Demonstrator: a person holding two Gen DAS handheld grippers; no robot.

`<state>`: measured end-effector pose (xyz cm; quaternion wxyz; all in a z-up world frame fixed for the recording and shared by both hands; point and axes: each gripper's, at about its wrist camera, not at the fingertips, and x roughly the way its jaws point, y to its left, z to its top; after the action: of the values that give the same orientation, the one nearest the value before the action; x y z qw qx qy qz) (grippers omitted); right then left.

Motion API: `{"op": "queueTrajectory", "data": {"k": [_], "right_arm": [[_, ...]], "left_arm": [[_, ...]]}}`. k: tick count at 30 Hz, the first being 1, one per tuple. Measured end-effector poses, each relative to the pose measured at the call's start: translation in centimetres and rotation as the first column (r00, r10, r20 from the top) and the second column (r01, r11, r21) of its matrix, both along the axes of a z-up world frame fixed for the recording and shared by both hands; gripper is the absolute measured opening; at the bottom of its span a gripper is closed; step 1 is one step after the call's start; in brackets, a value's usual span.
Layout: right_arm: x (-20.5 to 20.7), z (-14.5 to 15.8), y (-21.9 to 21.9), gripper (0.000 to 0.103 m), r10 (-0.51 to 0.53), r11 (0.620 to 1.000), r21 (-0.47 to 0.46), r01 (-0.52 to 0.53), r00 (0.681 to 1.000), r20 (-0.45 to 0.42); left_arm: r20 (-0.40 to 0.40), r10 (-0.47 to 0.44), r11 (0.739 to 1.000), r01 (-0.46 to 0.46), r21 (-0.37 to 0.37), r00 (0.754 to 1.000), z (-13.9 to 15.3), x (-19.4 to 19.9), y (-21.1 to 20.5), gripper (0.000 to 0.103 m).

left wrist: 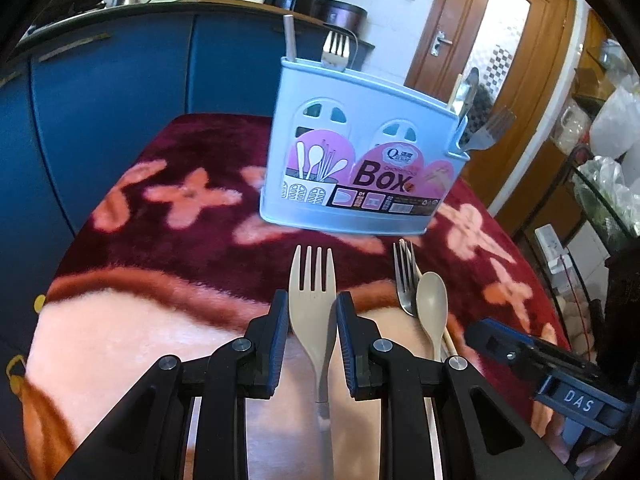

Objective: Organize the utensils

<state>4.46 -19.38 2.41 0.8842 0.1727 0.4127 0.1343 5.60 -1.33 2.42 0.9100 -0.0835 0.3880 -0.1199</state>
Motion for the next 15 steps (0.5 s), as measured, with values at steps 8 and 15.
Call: {"op": "queueTrajectory", "data": {"k": [8,15], "right_arm": [[2.0,-0.1,1.5,0.042,-0.008,0.996,-0.089,0.009,1.000,0.007],[3.4,-1.1,2.3,0.033,-0.015,0.993,-0.120,0.013,1.000,-0.016]], "left_arm": [[0.013,0.004,0.999,-0.004,-0.034,1.000,0.1,-0.3,1.1,0.024],[0.015,0.006,1.000,-0.006,-0.027,1.000,-0.1,-0.3,1.3,0.024]]}}
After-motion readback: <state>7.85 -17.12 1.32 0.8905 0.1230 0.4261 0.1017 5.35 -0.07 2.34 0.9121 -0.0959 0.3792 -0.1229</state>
